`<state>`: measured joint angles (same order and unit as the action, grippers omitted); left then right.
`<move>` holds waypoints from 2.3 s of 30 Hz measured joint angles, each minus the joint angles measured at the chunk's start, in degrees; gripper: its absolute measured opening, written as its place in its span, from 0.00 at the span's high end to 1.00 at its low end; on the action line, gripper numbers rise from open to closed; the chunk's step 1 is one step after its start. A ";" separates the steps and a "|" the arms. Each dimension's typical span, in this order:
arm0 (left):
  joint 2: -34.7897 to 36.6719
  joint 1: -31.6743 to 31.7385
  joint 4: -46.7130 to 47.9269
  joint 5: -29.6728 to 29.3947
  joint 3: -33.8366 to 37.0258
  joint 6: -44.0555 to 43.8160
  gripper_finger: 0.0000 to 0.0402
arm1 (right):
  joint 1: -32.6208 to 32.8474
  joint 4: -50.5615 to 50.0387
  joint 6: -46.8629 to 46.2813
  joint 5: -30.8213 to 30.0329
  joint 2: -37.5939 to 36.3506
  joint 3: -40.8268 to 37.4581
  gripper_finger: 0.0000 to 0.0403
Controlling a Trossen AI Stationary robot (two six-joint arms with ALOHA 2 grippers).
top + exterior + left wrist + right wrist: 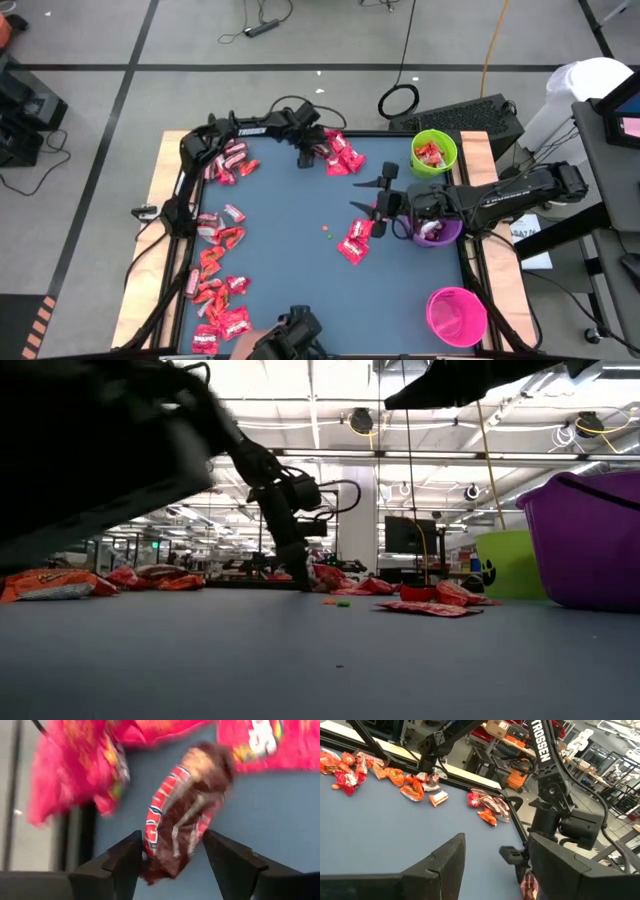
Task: Organize candy in baskets
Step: Put the brown chocolate bar into the violet bucket
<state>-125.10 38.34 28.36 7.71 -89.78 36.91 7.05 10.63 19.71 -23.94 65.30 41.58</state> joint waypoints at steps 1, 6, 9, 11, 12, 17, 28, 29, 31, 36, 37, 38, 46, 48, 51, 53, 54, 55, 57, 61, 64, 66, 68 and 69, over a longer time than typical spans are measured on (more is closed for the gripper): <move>-0.01 0.01 0.58 0.24 0.00 0.01 0.46 | 0.00 0.00 0.01 0.00 0.00 0.00 0.49; 0.01 -0.06 0.98 0.15 -0.03 -0.36 0.60 | -0.09 1.11 0.40 0.02 0.00 0.00 0.49; 0.01 -0.12 -0.59 -0.05 0.00 -0.10 0.71 | -0.09 1.16 0.46 0.02 0.00 0.00 0.49; -0.02 -0.12 -0.65 -0.20 0.00 -0.10 0.79 | -0.09 1.07 -0.04 0.02 0.00 0.00 0.49; -0.02 -0.12 -0.57 -0.20 0.00 -0.12 0.82 | -0.10 0.92 -0.44 0.02 0.00 0.00 0.49; 1.39 -0.57 2.46 -1.67 0.06 -0.61 0.91 | -0.12 -1.04 -1.24 0.01 0.00 -0.02 0.49; 17.63 -6.88 4.47 -5.65 4.83 -6.11 0.91 | -0.76 -5.79 -5.90 0.01 0.06 -0.02 0.48; 19.72 -7.69 3.76 -5.83 6.22 -6.51 0.91 | -0.87 -5.74 -6.12 -0.05 0.29 -0.02 0.47; 24.04 -9.61 2.18 -6.19 9.54 -7.67 0.92 | -1.25 -6.03 -6.20 0.00 0.51 -0.02 0.45; 35.62 -15.74 -5.34 -6.45 21.16 -11.12 0.93 | -2.59 -6.00 -6.77 0.28 1.58 -0.09 0.38; 37.66 -17.17 -7.18 -6.42 23.55 -12.00 0.93 | -2.81 -5.05 -6.70 0.28 1.89 -0.09 0.37; 39.64 -18.62 -9.05 -6.38 25.85 -12.73 0.93 | -3.02 -4.21 -6.21 0.62 2.10 -0.03 0.36; 48.20 -30.17 -22.56 -6.04 36.68 -19.54 0.92 | -3.23 6.43 0.24 10.07 6.58 -0.02 0.37; 48.29 -32.60 -23.27 -6.02 36.98 -20.12 0.92 | -3.23 9.59 2.27 10.65 8.33 -0.02 0.38; 48.15 -35.50 -26.03 -6.03 36.97 -20.25 0.92 | -3.23 16.82 4.60 10.84 11.20 -0.02 0.39; 47.81 -36.95 -27.62 -6.24 36.94 -21.20 0.91 | -3.22 20.12 5.78 12.03 12.92 -0.02 0.40; 47.81 -37.50 -27.52 -6.28 36.97 -21.40 0.91 | -3.21 20.68 6.30 13.93 13.69 -0.02 0.40; 47.81 -37.95 -27.73 -6.34 36.98 -21.45 0.91 | -3.23 20.97 6.51 16.35 14.32 -0.02 0.40; 47.83 -38.53 -28.14 -7.15 36.96 -21.49 0.91 | -3.17 20.86 6.96 21.08 15.43 -0.02 0.40; 47.82 -38.53 -28.04 -7.75 36.96 -21.54 0.91 | -2.78 25.36 8.46 22.76 17.53 -0.02 0.40; 47.83 -38.48 -28.17 -7.83 36.94 -21.56 0.91 | -2.90 28.82 9.02 22.25 18.87 -0.02 0.40; 47.83 -38.48 -28.28 -7.84 36.94 -21.58 0.91 | -2.97 31.06 10.01 22.33 19.70 -0.02 0.40; 47.83 -38.52 -28.45 -7.85 36.88 -21.56 0.91 | -2.95 33.14 11.10 22.54 20.29 -0.02 0.42; 47.83 -38.53 -28.46 -7.83 36.85 -21.56 0.91 | -2.93 34.34 11.50 22.58 20.69 -0.02 0.43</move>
<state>-77.28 -0.19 -0.10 -0.13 -52.93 15.35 4.12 44.98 31.22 -1.37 85.99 41.56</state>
